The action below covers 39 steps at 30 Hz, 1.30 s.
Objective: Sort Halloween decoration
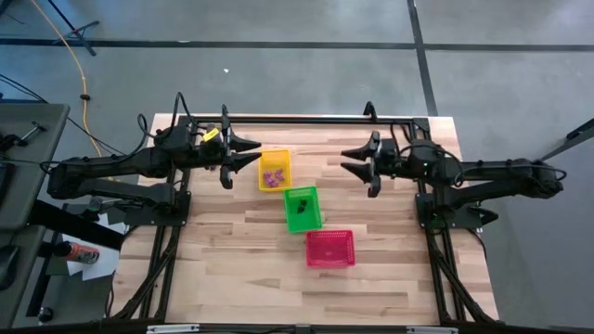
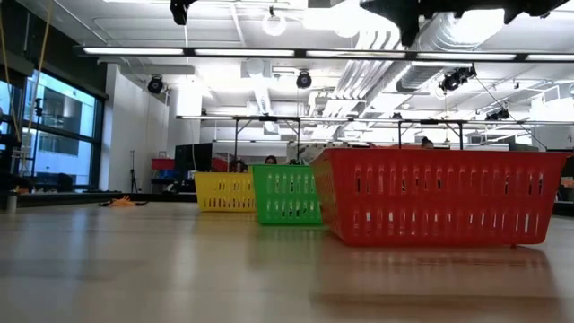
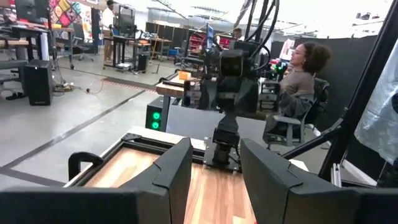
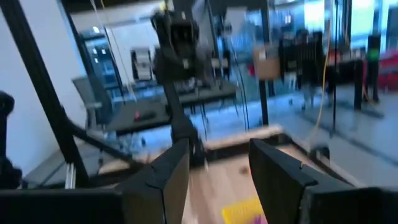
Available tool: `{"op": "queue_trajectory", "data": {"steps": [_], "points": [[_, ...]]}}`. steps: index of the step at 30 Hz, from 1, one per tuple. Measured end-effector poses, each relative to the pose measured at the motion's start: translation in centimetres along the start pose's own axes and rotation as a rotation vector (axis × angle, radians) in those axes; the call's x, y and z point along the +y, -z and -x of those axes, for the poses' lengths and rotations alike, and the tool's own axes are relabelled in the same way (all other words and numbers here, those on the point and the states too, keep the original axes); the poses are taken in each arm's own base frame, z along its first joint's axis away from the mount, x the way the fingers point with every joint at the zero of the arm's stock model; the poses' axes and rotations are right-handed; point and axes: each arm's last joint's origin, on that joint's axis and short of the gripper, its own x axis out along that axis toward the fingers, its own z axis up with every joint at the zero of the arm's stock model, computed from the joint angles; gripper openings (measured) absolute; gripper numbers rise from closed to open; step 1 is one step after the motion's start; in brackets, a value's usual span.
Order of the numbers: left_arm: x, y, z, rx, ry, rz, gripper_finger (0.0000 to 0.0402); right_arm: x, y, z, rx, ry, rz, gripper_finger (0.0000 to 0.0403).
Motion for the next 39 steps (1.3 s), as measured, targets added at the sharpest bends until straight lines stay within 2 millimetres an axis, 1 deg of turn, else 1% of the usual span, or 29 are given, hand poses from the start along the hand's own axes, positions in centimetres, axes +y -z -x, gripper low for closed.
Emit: {"op": "queue_trajectory", "data": {"steps": [3,20,22,24,25,27,28,29,31,33,35,37,39], "points": [[0.0,0.0,0.0,0.0,0.0,0.001,0.0125,0.1,-0.4,0.0,-0.04,-0.007,0.018,0.0161],[0.0,0.0,0.0,0.0,0.0,0.002,0.0125,0.1,-0.2,0.0,-0.027,-0.011,0.013,0.0161],[0.1,-0.1,0.0,0.003,-0.03,0.079,0.0125,0.1,-0.2,0.0,-0.027,-0.011,0.013,0.0161],[0.2,-0.6,-0.4,0.043,-0.111,0.16,0.0123,0.1,-0.2,0.0,-0.027,-0.011,0.013,0.0161],[0.4,-0.9,-0.6,0.086,-0.157,0.164,0.0122,0.1,-0.2,0.0,-0.026,-0.01,0.013,0.0161],[0.8,-1.2,-0.8,0.225,-0.256,0.13,0.0118,0.0,-0.3,0.0,-0.029,0.006,0.013,0.0161],[1.0,-1.8,-1.0,0.282,-0.302,0.115,0.0116,-0.1,-0.2,0.0,-0.029,0.017,0.013,0.0161],[1.4,-2.1,-1.2,0.347,-0.359,0.111,0.0114,-0.1,-0.2,0.0,-0.029,0.029,0.013,0.0161],[2.5,-2.1,-1.2,0.504,-0.515,0.13,0.0111,-0.1,-0.2,0.0,-0.029,0.034,0.013,0.0161],[3.9,-1.5,-1.2,0.649,-0.674,0.147,0.0107,-0.1,-0.2,0.0,-0.027,0.035,0.013,0.0161],[5.1,-0.5,-1.0,0.771,-0.796,0.182,0.0106,-0.1,-0.2,0.0,-0.025,0.035,0.013,0.0161],[6.5,1.0,-0.7,0.896,-0.896,0.231,0.0105,-0.1,-0.2,0.0,-0.025,0.035,0.013,0.0161],[7.6,2.9,0.0,1.04,-0.983,0.264,0.0105,-0.1,-0.2,0.0,-0.024,0.035,0.013,0.0161]]}}
